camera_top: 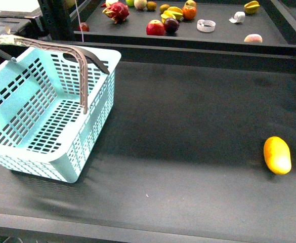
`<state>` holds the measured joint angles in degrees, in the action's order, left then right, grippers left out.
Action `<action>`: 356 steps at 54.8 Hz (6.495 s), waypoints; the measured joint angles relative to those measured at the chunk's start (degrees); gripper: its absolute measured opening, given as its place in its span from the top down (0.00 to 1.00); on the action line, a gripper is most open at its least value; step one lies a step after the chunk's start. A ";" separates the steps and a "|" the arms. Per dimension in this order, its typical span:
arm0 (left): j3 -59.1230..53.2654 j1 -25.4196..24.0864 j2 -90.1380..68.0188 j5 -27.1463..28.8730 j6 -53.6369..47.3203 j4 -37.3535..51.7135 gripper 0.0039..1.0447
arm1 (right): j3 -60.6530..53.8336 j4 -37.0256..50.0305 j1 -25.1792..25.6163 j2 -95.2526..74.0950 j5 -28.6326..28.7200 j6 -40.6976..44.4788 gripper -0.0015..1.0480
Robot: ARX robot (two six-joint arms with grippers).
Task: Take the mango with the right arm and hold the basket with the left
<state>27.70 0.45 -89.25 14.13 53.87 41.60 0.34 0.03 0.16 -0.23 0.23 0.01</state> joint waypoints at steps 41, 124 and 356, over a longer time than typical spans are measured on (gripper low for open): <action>38.36 6.49 -37.11 -3.82 9.81 -5.33 0.08 | 0.00 0.00 0.00 0.00 0.02 0.00 0.08; 14.43 13.86 -13.49 -7.87 -10.78 4.15 0.95 | 0.00 0.00 0.00 0.00 0.02 0.00 0.08; -2.25 31.39 -0.85 -10.71 -30.60 13.55 0.95 | 60.28 44.06 12.37 -147.34 -1.75 -3.98 0.08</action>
<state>25.45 31.83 -90.11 3.42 23.27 55.16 60.62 44.10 12.53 -147.57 -1.52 -3.97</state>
